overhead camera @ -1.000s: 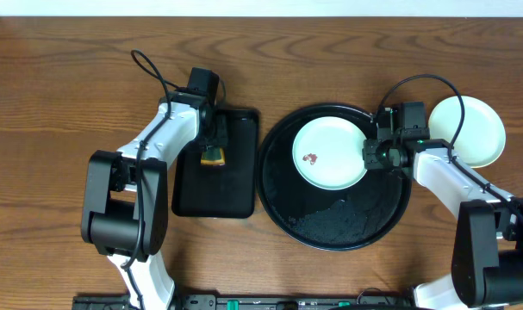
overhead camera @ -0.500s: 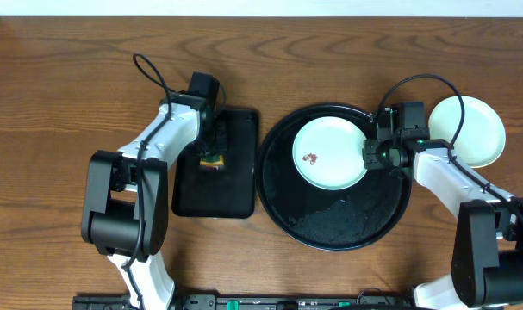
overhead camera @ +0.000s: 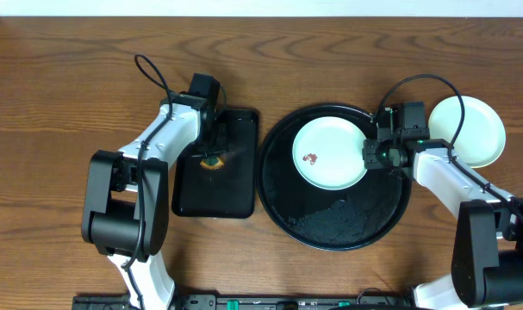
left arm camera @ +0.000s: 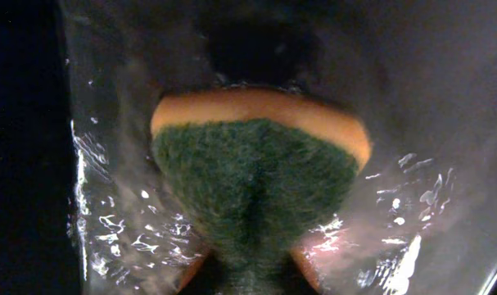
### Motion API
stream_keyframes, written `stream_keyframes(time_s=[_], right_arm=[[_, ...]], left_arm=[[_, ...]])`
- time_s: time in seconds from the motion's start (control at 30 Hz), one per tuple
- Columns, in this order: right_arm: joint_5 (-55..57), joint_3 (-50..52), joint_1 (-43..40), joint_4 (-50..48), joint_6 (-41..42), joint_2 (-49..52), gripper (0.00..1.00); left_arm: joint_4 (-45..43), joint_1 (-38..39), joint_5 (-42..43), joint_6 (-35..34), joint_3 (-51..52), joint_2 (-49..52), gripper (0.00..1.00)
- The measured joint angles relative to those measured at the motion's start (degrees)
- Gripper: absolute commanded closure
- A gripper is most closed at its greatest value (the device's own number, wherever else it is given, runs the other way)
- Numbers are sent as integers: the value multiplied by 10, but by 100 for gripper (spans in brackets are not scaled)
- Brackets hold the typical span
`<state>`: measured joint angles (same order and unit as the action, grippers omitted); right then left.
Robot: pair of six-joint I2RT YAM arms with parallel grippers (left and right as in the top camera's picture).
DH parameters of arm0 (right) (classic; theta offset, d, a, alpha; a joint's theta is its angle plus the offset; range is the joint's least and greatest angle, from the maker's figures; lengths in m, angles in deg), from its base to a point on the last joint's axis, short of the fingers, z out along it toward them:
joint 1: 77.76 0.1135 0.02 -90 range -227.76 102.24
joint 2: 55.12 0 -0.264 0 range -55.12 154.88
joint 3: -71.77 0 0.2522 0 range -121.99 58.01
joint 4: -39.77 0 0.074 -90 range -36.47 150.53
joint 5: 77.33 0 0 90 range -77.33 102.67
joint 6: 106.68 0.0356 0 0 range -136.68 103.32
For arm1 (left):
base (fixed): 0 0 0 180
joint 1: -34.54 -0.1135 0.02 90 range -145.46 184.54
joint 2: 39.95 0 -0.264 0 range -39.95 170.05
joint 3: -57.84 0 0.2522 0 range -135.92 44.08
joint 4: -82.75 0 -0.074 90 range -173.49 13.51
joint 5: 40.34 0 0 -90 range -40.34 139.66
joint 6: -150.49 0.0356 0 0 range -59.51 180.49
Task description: Clean dirty plates on tray and stack at the side
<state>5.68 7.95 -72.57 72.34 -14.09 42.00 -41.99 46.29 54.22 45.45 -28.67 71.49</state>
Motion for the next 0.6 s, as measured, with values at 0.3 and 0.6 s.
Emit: stream_keyframes(time_s=[0.3, 0.6], right_arm=[[0, 0, 0, 0, 0, 0, 75], [0, 0, 0, 0, 0, 0, 75]], left_arm=[[30, 0, 0, -6, 0, 0, 63], [34, 1, 0, -1, 0, 0, 41]])
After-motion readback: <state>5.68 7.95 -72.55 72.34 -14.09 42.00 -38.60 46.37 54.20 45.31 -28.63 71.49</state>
